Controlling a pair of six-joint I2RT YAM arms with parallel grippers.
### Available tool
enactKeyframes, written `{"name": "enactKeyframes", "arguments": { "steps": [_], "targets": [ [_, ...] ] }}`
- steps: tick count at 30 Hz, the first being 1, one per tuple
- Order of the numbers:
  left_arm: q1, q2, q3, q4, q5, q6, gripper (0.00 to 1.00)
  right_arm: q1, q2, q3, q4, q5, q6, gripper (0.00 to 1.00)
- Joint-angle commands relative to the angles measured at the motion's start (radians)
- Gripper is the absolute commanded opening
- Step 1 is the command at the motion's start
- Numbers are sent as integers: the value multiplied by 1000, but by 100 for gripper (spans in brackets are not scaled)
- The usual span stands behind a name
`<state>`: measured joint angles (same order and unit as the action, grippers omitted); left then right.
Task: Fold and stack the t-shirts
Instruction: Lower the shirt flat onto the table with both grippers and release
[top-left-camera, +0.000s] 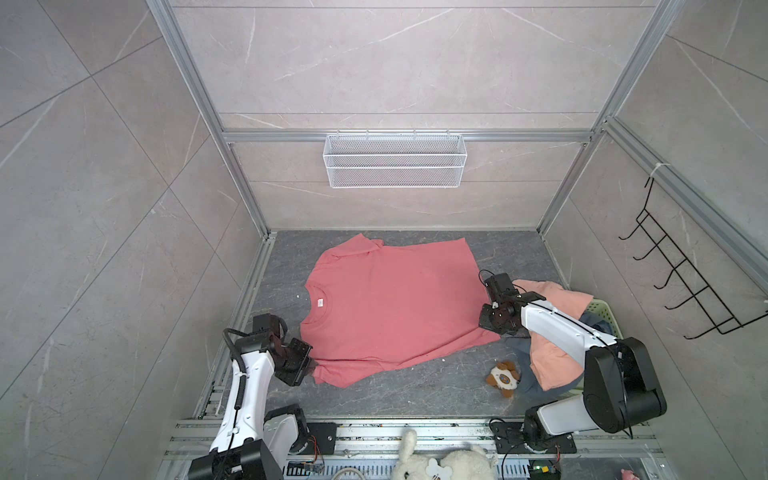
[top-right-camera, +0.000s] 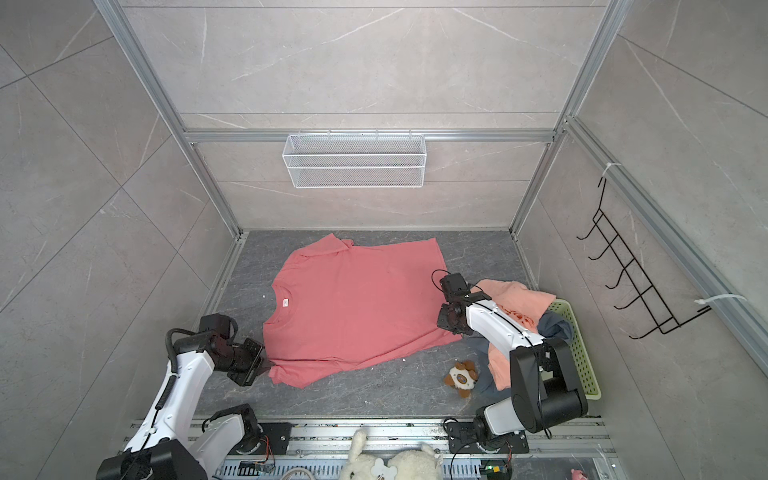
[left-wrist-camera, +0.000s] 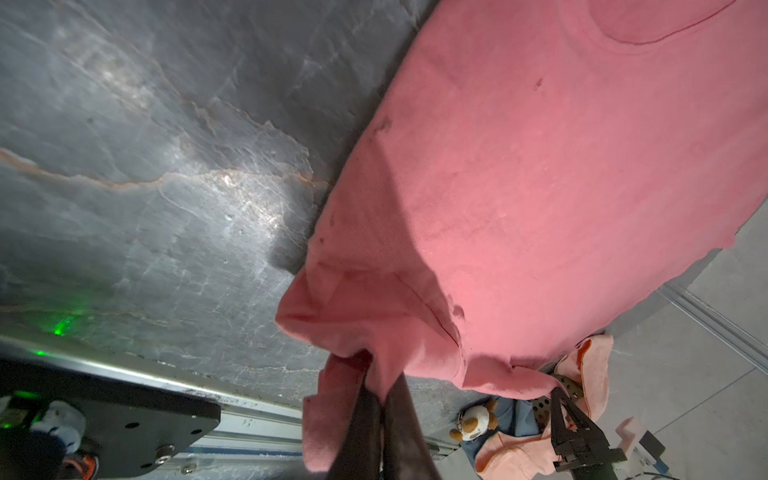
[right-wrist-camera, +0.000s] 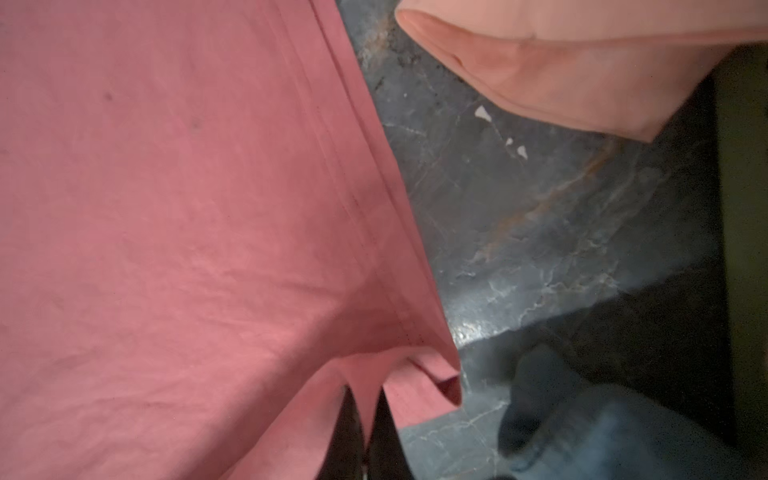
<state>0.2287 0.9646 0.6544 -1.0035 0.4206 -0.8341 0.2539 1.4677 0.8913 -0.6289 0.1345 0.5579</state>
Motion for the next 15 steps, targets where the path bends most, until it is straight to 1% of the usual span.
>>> {"name": "enactKeyframes", "arguments": {
  "steps": [1, 3, 7, 10, 12, 13, 14, 15],
  "targets": [
    [-5, 3, 108, -43, 30, -18, 0, 0, -21, 80, -106, 24, -10, 0],
    [-5, 4, 163, -47, 66, -36, 0, 1, -30, 133, -142, 25, -42, 0],
    [-5, -13, 255, -150, 55, -44, 0, 0, -34, 195, -223, 28, -96, 1],
    [-5, -36, 241, -208, 114, -77, 0, 0, -26, 184, -275, 25, -115, 2],
    [-5, -53, 190, -235, 204, -97, 0, -2, -9, 178, -311, 27, -125, 4],
    [-5, -66, 170, -260, 231, -102, 0, 0, 1, 182, -337, 50, -120, 8],
    [-4, -85, 158, -289, 247, -103, 0, -2, 9, 188, -364, 91, -115, 16],
    [-5, -99, 164, -323, 252, -103, 10, -2, 15, 203, -387, 133, -107, 27]
  ]
}}
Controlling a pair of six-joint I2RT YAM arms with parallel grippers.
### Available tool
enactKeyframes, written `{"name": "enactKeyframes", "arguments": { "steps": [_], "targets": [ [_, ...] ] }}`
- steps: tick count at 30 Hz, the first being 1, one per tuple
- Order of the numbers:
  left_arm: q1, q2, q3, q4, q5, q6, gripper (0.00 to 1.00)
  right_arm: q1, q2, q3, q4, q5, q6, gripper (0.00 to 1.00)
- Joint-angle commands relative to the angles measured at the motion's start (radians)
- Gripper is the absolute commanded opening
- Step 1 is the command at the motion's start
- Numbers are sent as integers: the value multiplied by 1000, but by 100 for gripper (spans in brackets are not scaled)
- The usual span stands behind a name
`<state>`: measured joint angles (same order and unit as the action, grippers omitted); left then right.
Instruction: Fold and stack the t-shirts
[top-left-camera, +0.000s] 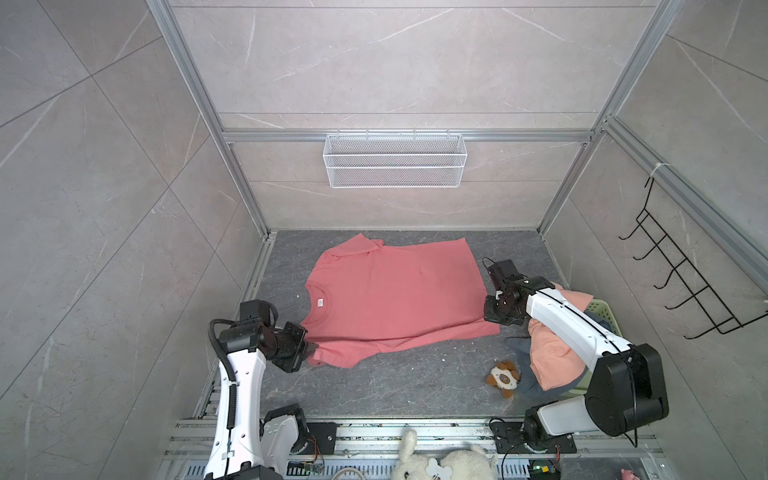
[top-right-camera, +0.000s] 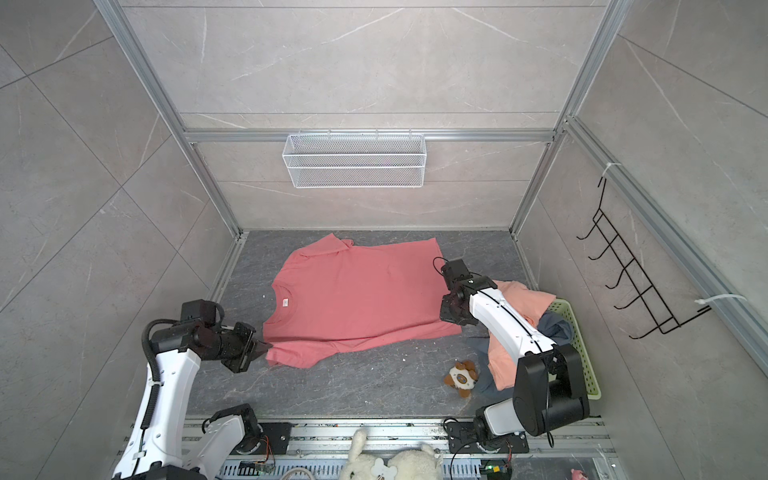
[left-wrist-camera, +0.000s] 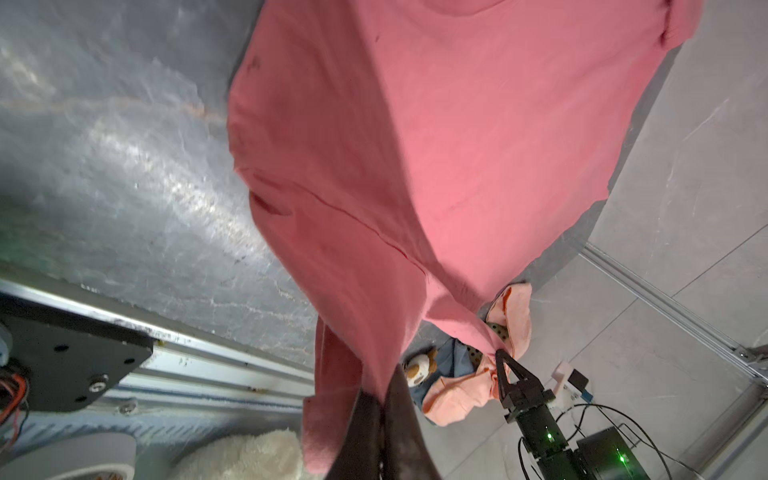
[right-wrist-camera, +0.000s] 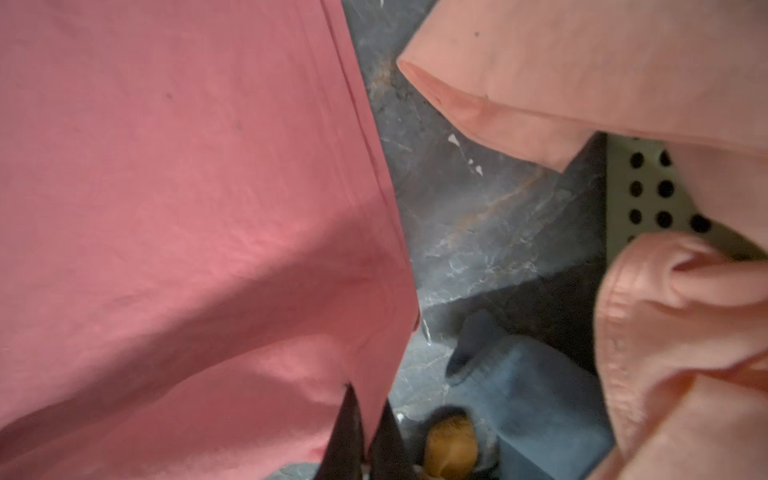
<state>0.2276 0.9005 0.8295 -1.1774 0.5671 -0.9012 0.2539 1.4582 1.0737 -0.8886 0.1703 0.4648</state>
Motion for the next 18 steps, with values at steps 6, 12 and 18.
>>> {"name": "enactKeyframes", "arguments": {
  "steps": [6, 12, 18],
  "targets": [
    [-2, 122, 277, -35, -62, 4, 46, -13, 82, 189, -87, 115, -7, 53],
    [-9, 296, 376, 247, -102, 14, 46, -13, 148, 276, 149, -91, 54, 52],
    [-86, 444, 379, 509, -186, 106, 60, -11, 287, 288, 435, -211, 176, 53]
  ]
}}
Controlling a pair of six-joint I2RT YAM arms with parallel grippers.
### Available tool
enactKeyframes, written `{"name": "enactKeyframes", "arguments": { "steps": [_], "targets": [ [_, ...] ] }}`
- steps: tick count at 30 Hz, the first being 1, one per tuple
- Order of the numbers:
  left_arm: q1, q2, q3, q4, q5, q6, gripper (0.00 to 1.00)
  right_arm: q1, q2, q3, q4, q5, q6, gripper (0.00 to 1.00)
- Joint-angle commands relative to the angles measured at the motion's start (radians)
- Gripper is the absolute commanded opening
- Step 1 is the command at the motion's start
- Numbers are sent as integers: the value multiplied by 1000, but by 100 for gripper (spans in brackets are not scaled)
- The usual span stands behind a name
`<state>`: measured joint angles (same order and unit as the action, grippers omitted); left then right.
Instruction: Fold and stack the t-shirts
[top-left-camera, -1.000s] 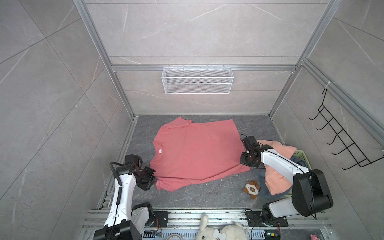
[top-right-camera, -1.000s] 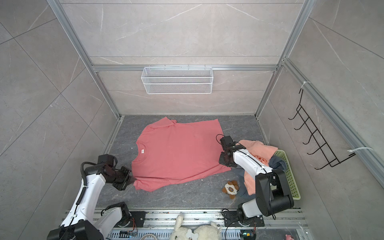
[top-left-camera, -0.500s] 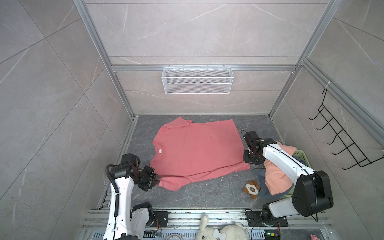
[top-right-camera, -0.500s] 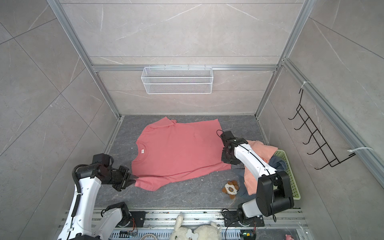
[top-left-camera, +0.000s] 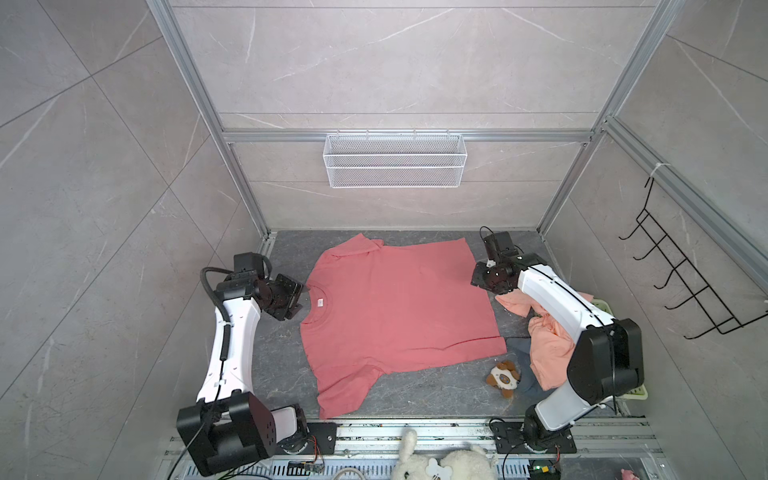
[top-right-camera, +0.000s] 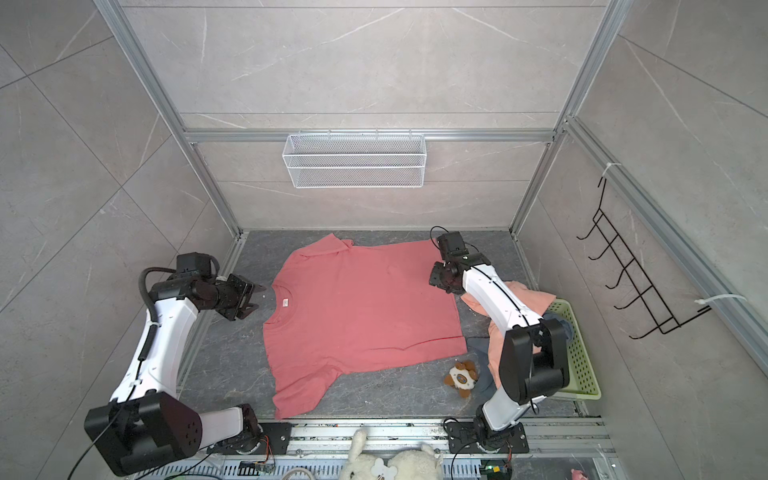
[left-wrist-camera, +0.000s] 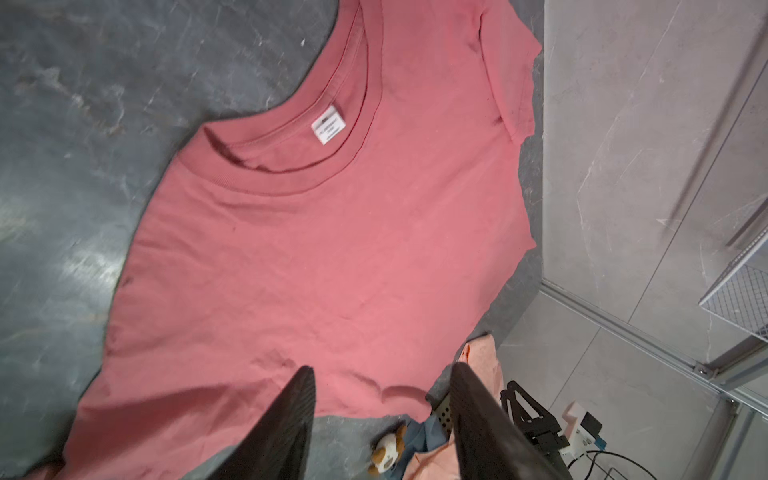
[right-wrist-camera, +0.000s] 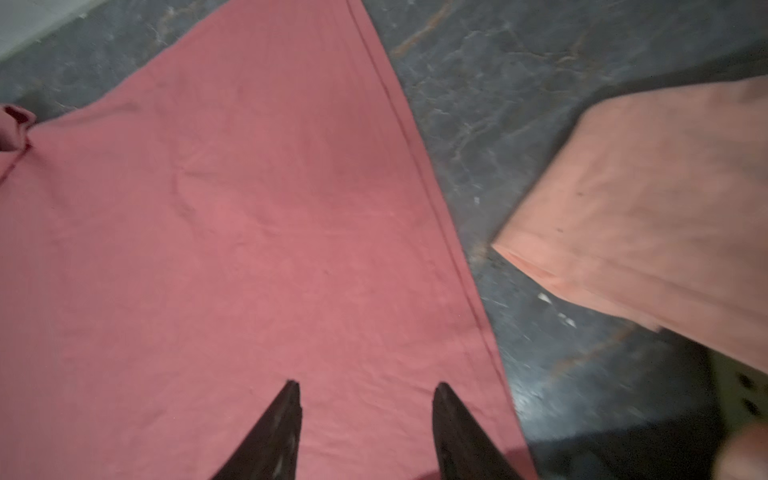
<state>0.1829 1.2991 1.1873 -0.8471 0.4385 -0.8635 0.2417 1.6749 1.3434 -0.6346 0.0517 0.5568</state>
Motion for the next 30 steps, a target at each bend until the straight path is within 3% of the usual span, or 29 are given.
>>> {"name": "enactKeyframes", "arguments": {
  "steps": [1, 6, 15, 20, 24, 30],
  "targets": [
    [-63, 80, 43, 205, -67, 91, 62, 2, 95, 26, 218, -103, 105, 53],
    [-179, 331, 245, 263, -164, 216, 69, 1, 249, 169, 281, -127, 150, 54],
    [-212, 866, 764, 371, -147, 242, 67, 0, 475, 375, 276, -163, 214, 53],
    [-213, 1127, 1031, 464, -56, 181, 67, -1, 534, 412, 271, -167, 244, 53],
    [-223, 1253, 1139, 598, -31, 82, 67, 0, 570, 434, 250, -174, 262, 53],
    [-260, 1356, 1217, 625, -75, 28, 67, 1, 604, 454, 206, -174, 285, 53]
  ]
}}
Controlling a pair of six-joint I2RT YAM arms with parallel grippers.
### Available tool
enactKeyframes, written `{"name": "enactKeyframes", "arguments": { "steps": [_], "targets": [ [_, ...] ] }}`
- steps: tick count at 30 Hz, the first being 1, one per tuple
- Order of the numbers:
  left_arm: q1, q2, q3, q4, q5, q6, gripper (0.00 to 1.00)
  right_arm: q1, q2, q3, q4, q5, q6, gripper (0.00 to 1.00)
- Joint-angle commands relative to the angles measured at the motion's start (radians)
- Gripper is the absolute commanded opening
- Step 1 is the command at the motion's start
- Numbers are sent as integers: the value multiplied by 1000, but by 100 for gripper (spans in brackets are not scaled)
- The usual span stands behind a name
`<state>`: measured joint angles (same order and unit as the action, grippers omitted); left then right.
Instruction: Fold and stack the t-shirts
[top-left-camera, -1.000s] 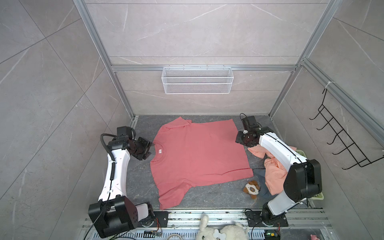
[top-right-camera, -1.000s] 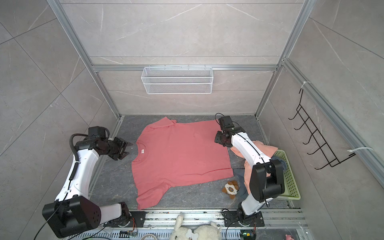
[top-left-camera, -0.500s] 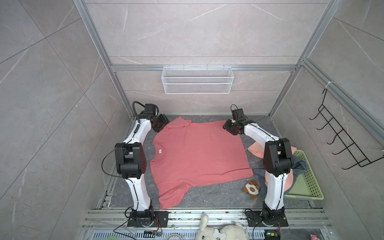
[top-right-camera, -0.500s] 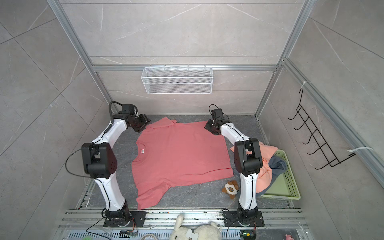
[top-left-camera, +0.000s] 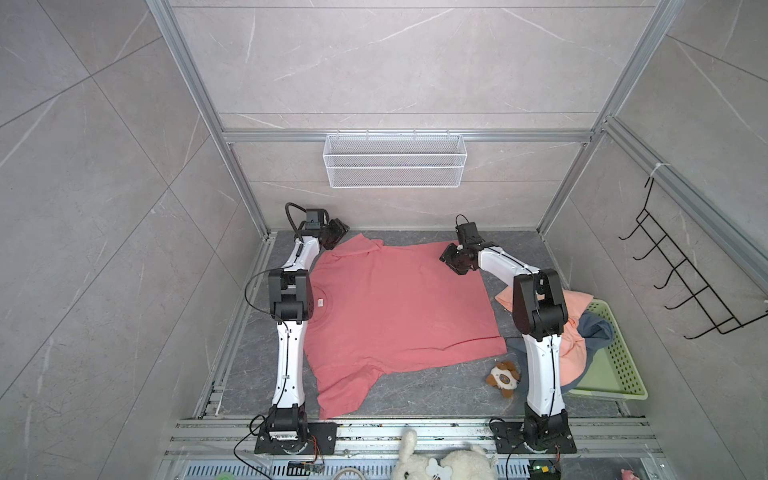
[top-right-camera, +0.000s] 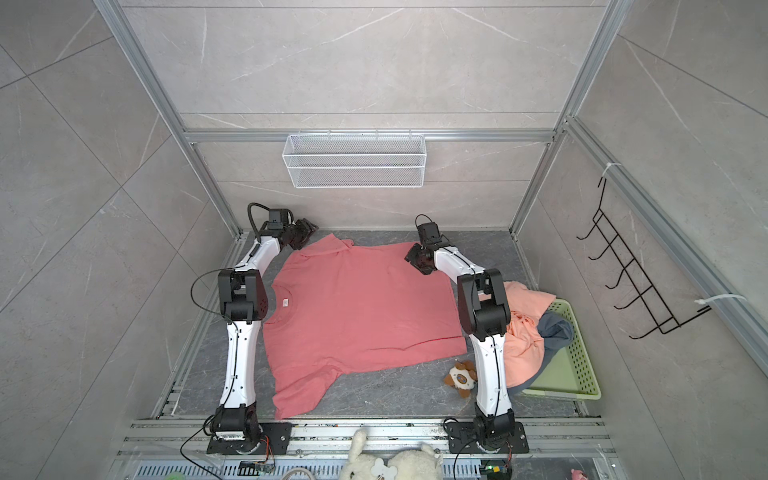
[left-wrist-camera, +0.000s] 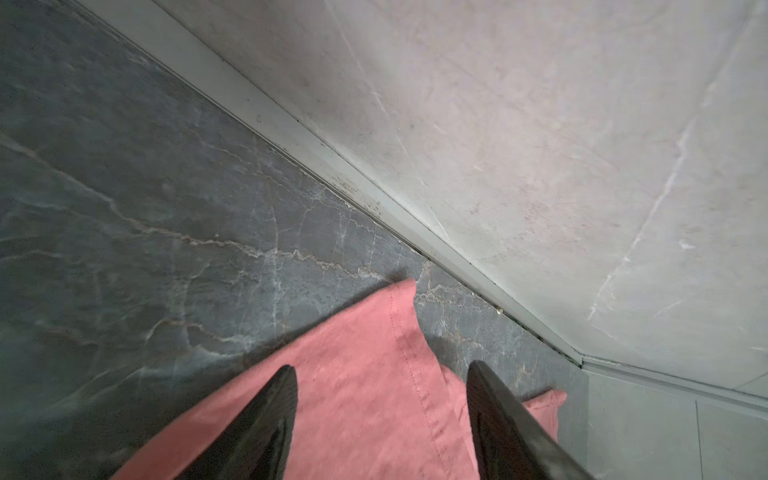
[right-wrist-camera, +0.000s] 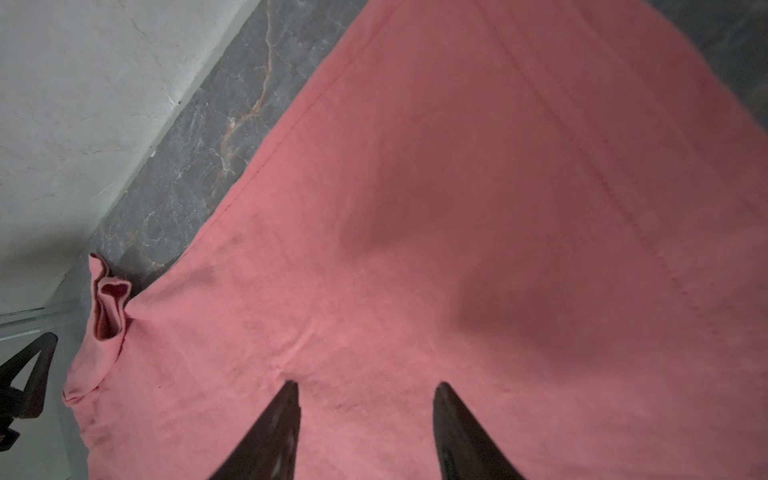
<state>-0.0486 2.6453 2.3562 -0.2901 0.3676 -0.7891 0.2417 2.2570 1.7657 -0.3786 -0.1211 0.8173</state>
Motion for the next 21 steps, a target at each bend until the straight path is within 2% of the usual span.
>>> {"name": "enactKeyframes", "arguments": {
  "steps": [1, 9, 17, 21],
  "targets": [
    [-34, 16, 49, 67, -7, -51, 67, 1, 23, 33, -56, 0, 23, 53],
    [-63, 35, 22, 23, -67, -57, 67, 9, 72, 86, -143, 23, 20, 54],
    [-60, 167, 203, -94, -179, -78, 67, 19, 148, 172, -264, 47, 10, 54],
    [-39, 175, 170, -45, -221, -150, 67, 19, 182, 202, -321, 52, 10, 53]
  ]
}}
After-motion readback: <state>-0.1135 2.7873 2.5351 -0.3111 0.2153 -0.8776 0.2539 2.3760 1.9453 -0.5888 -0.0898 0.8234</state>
